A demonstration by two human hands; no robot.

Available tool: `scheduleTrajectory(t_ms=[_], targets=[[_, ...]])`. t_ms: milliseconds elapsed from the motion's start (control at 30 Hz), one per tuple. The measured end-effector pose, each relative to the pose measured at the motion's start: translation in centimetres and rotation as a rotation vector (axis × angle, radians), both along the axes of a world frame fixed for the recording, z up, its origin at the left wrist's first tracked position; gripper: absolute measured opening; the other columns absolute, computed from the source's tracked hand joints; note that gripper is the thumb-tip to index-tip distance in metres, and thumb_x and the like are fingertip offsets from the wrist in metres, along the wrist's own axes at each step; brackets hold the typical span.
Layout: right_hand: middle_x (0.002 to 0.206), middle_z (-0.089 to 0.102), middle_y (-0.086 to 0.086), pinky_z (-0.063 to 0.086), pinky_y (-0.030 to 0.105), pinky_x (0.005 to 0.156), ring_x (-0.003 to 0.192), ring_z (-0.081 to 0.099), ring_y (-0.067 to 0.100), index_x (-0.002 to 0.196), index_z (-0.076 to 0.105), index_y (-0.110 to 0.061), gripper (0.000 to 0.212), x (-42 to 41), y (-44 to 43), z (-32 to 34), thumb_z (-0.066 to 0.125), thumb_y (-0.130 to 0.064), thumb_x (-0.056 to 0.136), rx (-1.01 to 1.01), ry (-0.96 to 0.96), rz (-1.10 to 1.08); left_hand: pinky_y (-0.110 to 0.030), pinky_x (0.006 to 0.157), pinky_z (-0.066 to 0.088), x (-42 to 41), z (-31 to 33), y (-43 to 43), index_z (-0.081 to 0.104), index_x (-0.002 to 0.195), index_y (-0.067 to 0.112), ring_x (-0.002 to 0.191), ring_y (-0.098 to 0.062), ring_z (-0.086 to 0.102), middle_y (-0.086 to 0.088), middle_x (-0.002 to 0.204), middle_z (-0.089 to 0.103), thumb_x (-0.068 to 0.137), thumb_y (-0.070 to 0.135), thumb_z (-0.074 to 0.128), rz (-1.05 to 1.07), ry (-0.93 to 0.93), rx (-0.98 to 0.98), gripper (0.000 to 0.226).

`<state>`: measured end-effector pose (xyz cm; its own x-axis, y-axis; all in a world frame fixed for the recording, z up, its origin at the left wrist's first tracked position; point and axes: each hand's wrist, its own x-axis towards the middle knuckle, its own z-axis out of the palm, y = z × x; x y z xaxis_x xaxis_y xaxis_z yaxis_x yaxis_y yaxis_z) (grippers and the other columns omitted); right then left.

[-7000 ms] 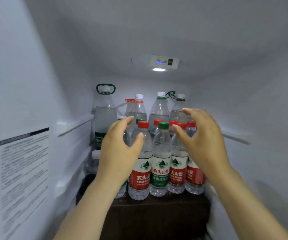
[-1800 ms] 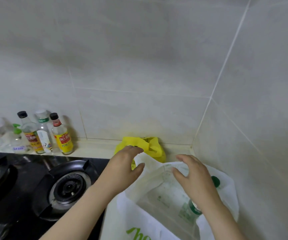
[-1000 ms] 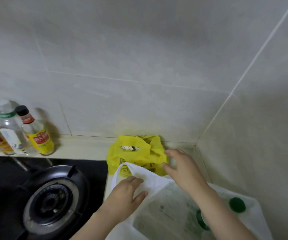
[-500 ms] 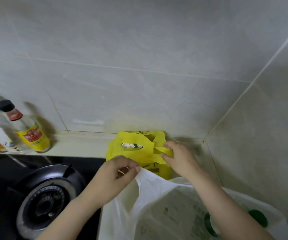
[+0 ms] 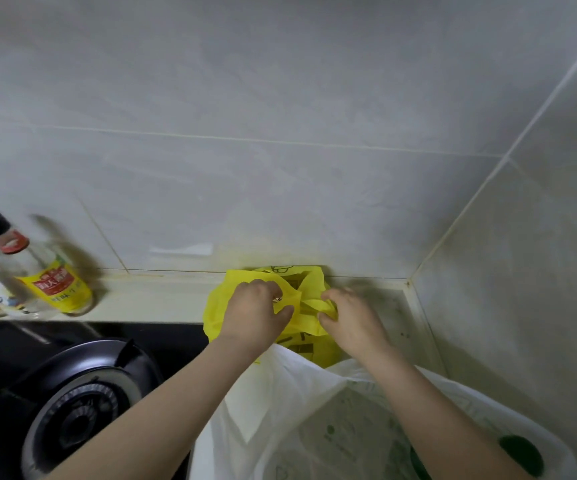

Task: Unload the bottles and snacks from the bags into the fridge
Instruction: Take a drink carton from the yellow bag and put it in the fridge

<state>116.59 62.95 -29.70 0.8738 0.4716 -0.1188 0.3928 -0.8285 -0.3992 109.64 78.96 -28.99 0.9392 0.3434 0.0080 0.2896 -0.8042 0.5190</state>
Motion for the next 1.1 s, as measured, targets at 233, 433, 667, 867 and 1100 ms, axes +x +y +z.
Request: scheduleTrajectory(t_ms=[233,433,667,867,1100], targets=[[0.117,0.064,0.008,0.046,0.029,0.086,0.109,0.058,0.024,0.124,0.061,-0.015,0.038,0.2,0.0,-0.4,0.063,-0.021,0.086,0.039,0.038,-0.034,-0.031,0.083,0.047,0.7,-1.2,-0.3,0.064,0.112,0.018,0.103,-0.024,0.057,-0.002,0.105,0.069,0.083,0.038,0.064,0.002,0.138,0.085,0.035],[0.121,0.064,0.008,0.047,0.029,0.09,0.112,0.059,0.023,0.126,0.06,-0.016,0.039,-0.2,-0.2,-0.4,0.062,-0.016,0.087,0.093,0.034,-0.051,-0.031,0.056,0.028,-0.1,-0.4,0.0,0.041,0.057,0.016,0.069,-0.026,0.043,-0.008,0.064,0.049,0.086,0.02,0.055,-0.035,0.052,0.088,0.032],[0.119,0.063,0.008,0.047,0.03,0.087,0.109,0.059,0.024,0.125,0.06,-0.017,0.037,-0.5,-0.1,0.2,0.06,-0.018,0.088,0.087,0.001,-0.04,-0.033,0.059,0.034,-2.7,2.7,2.6,0.05,0.069,0.01,0.069,-0.024,0.045,-0.006,0.075,0.051,0.088,0.025,0.059,0.083,-0.192,0.012,0.026],[0.118,0.062,0.005,0.047,0.031,0.086,0.108,0.059,0.025,0.123,0.061,-0.019,0.038,-1.2,1.1,0.7,0.06,-0.015,0.085,0.086,-0.071,-0.068,-0.031,0.056,0.026,-4.7,3.2,6.1,0.048,0.076,0.011,0.064,-0.025,0.041,0.001,0.066,0.045,0.088,0.018,0.058,0.202,-0.22,0.002,0.017],[0.119,0.055,0.004,0.05,0.034,0.081,0.1,0.061,0.026,0.12,0.062,-0.018,0.036,-1.4,1.3,1.2,0.06,-0.013,0.084,0.061,-0.105,-0.081,-0.041,0.078,0.042,-6.7,0.4,9.4,0.05,0.117,0.001,0.095,-0.041,0.055,-0.019,0.108,0.056,0.084,0.004,0.054,0.383,-0.074,0.004,0.033]])
